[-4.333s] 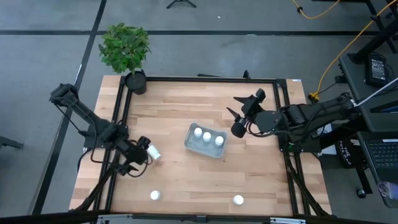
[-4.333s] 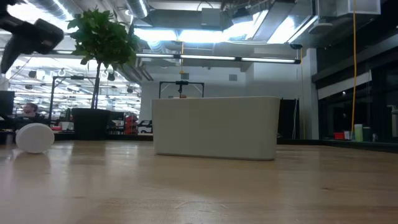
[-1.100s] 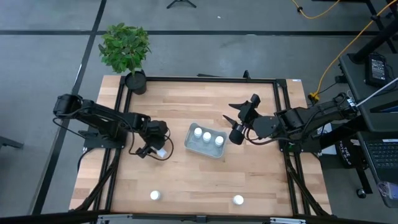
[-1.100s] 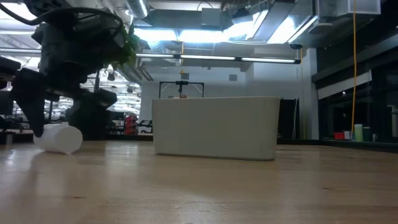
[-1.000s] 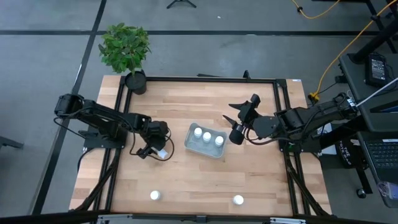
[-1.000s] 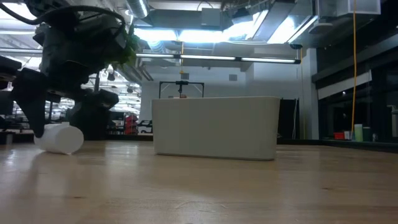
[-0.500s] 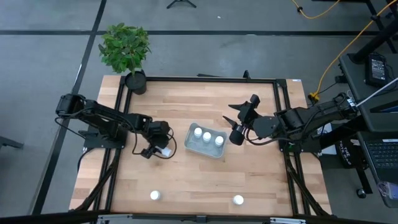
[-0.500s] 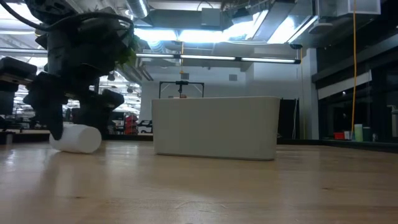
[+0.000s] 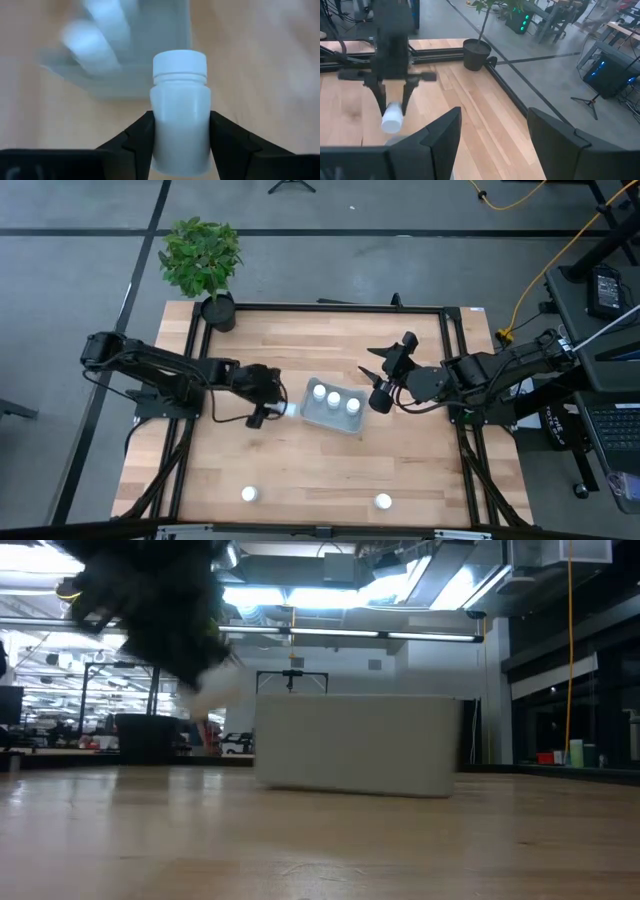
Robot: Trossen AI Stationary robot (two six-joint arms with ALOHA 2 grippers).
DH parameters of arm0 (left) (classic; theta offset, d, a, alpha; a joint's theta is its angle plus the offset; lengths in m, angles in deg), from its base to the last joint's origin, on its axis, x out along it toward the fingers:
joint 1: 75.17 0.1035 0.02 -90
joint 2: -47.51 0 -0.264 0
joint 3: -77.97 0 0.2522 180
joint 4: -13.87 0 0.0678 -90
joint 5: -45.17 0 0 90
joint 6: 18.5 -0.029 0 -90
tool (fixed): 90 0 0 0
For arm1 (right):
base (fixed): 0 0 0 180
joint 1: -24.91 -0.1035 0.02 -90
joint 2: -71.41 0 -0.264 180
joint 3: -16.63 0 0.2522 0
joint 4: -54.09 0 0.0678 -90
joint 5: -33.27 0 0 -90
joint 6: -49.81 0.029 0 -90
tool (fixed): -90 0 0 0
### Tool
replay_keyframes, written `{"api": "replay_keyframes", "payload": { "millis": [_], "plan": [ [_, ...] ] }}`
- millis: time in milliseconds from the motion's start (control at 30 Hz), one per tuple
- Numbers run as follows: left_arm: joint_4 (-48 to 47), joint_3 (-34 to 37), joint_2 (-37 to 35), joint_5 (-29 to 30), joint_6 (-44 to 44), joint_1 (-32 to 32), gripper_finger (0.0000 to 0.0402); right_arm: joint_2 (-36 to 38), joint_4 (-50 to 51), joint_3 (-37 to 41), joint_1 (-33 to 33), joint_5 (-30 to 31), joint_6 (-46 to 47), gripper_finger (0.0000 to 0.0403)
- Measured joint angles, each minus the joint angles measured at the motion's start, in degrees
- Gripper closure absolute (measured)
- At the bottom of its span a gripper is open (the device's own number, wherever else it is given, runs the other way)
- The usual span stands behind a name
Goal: Pick and place pill bottles into a basket
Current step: Put the white pill bottle into the gray bin
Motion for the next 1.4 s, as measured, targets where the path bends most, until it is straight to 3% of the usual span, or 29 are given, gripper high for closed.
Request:
{"api": "replay_keyframes", "payload": {
  "millis": [333, 467, 633, 800, 1167, 1400],
  "plan": [
    [14.21, -5.90, -9.13, 9.11, 4.31, 0.00, 0.0249, 0.00, -6.50, 0.00, 0.10, -0.92, -7.83, 0.0173],
    [14.78, -7.72, -8.03, 10.77, 2.11, -0.02, 0.0250, 0.00, -15.74, -0.02, 2.78, -9.51, -13.21, 0.0173],
    [17.58, -9.66, -5.22, 14.11, -0.17, -0.02, 0.0251, 0.00, -20.42, -0.21, 7.25, -17.29, -10.12, 0.0173],
    [19.31, -11.69, -2.68, 15.10, -2.51, -0.02, 0.0252, -3.13, -12.13, -6.14, 9.29, -22.71, -4.33, 0.0173],
    [20.60, -16.25, 1.80, 15.22, -5.25, -0.02, 0.0252, -21.53, 21.67, -33.90, 11.65, -31.77, 1.77, 0.0173],
    [20.52, -16.60, 1.77, 15.10, -5.29, -0.07, 0.0252, -27.74, 27.67, -40.11, 11.78, -33.68, 0.43, 0.0152]
  ]
}}
